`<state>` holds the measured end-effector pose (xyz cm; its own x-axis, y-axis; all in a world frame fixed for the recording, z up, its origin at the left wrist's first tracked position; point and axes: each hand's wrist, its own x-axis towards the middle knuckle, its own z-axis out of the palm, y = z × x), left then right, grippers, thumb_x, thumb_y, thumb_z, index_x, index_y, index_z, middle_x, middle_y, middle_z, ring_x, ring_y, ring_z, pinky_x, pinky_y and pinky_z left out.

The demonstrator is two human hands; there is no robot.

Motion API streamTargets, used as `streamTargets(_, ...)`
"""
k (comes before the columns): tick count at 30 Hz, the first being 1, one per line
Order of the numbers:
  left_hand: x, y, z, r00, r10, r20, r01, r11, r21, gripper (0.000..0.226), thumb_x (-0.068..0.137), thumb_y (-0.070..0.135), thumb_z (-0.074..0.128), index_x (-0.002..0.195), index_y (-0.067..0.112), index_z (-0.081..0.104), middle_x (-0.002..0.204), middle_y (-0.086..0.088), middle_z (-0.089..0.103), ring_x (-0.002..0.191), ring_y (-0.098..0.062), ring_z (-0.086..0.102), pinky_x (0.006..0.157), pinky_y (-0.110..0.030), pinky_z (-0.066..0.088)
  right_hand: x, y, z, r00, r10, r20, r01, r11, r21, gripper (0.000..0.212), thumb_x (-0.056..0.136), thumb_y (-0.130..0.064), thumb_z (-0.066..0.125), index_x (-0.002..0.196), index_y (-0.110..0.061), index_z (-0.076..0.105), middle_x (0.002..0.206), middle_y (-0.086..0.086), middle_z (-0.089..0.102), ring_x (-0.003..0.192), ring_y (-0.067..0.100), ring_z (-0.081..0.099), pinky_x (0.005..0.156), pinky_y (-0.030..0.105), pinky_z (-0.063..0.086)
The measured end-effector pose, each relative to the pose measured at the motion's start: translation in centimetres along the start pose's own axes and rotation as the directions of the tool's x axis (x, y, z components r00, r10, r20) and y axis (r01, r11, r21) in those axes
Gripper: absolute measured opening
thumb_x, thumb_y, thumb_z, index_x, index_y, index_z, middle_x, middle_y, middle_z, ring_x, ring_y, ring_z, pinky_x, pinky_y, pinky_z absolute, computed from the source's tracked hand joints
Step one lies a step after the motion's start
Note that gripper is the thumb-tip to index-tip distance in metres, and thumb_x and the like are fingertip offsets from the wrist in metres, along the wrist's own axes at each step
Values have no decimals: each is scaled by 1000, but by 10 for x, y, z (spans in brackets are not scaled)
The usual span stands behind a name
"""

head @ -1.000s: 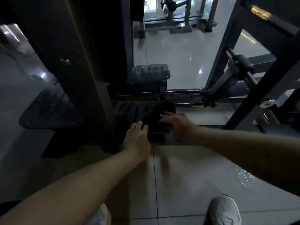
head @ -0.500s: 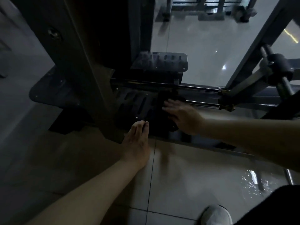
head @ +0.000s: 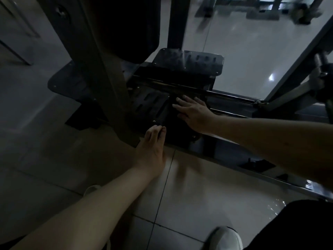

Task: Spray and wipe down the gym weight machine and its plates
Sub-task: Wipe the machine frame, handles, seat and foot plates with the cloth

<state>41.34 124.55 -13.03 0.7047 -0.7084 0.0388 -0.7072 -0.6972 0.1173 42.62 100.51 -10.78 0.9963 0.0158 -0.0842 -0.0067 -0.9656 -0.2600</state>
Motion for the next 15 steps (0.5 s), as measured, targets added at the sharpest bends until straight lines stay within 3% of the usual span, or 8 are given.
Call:
streamTargets(3, -2, 6, 4, 1000, -18, -3, 18, 1000, -25, 76, 90, 25, 59, 157, 3, 31, 153, -11, 23, 146, -29, 22, 116, -43, 40, -60, 9, 3, 982, -174, 68, 177, 984, -28, 54, 106, -45, 31, 159, -33, 31, 169, -8, 17, 157, 16, 7, 127, 39, 5)
streamTargets(6, -3, 9, 7, 999, -27, -29, 25, 998, -51, 75, 92, 22, 59, 158, 3, 28, 155, -11, 21, 148, -28, 19, 118, -42, 37, -98, 17, 0, 957, -253, 141, 260, 965, -40, 65, 99, -55, 17, 158, -31, 33, 166, -9, 21, 156, 17, 12, 127, 36, 9)
streamTargets(8, -3, 9, 9, 999, -24, -45, 21, 998, -64, 76, 91, 21, 61, 157, 2, 29, 154, -11, 21, 147, -28, 19, 118, -42, 37, -95, 19, -4, 959, -248, 138, 255, 966, -40, 64, 100, -54, 19, 157, -30, 34, 165, -8, 25, 156, 17, 15, 128, 37, 13)
streamTargets(12, -3, 10, 11, 998, -33, -56, 28, 997, -78, 76, 90, 19, 63, 156, 1, 31, 155, -14, 26, 148, -30, 22, 119, -42, 35, -50, 11, -5, 972, -196, 127, 203, 978, -44, 51, 108, -42, 35, 157, -28, 36, 165, -4, 27, 157, 19, 16, 127, 33, 5)
streamTargets(15, -5, 13, 9, 998, -34, -61, 29, 996, -81, 75, 91, 22, 59, 157, 1, 29, 157, -13, 25, 151, -30, 20, 121, -40, 32, 4, 4, -9, 988, -137, 73, 139, 990, -19, 48, 109, -34, 40, 157, -25, 38, 164, 0, 33, 155, 23, 21, 127, 40, 10)
